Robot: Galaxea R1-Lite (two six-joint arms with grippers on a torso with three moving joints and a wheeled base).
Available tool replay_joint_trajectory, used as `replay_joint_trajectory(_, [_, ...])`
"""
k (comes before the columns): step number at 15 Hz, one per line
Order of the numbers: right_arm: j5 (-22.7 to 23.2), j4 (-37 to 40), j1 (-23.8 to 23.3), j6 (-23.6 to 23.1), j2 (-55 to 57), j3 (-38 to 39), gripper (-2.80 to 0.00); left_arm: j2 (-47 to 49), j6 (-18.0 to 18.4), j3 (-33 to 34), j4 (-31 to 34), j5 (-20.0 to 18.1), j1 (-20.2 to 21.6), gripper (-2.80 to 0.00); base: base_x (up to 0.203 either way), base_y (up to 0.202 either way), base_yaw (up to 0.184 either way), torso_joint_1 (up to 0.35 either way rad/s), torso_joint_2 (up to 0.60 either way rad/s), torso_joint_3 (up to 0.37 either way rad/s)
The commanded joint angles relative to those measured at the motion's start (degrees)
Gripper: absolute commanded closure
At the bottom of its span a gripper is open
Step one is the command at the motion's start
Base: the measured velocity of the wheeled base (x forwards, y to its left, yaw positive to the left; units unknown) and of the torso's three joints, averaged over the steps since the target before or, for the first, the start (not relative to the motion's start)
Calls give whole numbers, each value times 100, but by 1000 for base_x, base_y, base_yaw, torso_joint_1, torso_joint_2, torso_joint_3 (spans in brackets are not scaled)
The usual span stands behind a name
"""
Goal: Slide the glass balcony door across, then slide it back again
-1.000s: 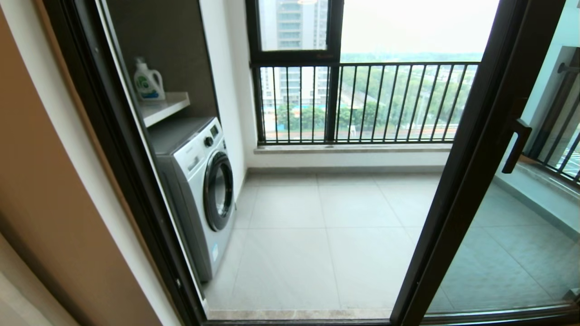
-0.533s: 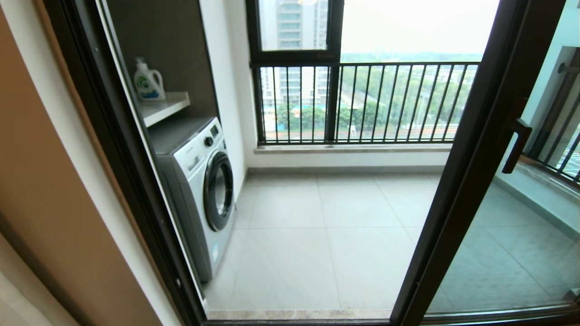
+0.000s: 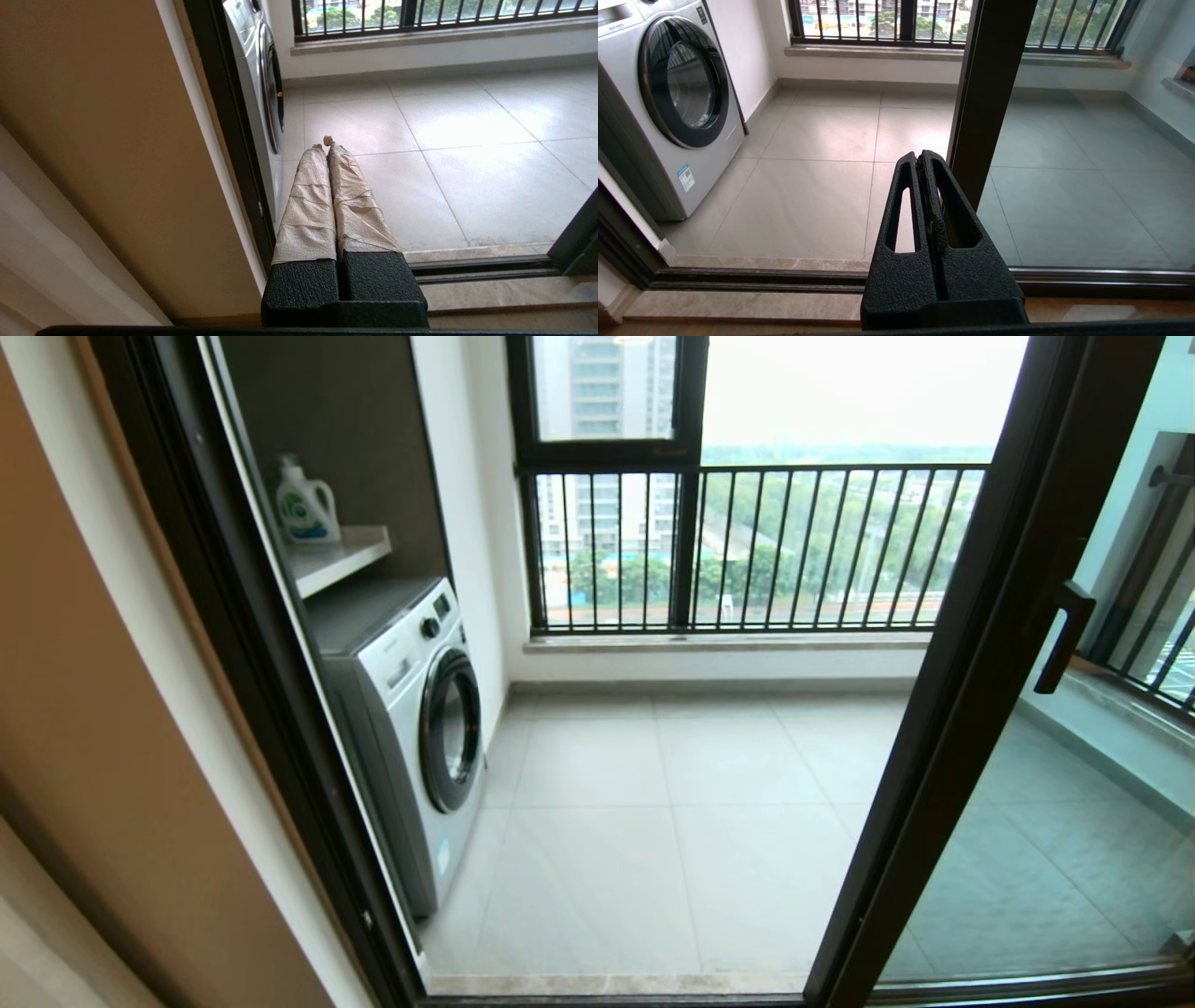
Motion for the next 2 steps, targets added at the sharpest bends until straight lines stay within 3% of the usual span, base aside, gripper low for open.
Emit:
replay_joint_trajectory(1, [23,15,-1,-20,2,5,0,9,4,7,0,-3,1,0,0,0,0,0,0,0])
replay_joint_trajectory(2, [-8,15,-1,69,2,-4,0,9,4,0,0,-3,1,0,0,0,0,0,0,0])
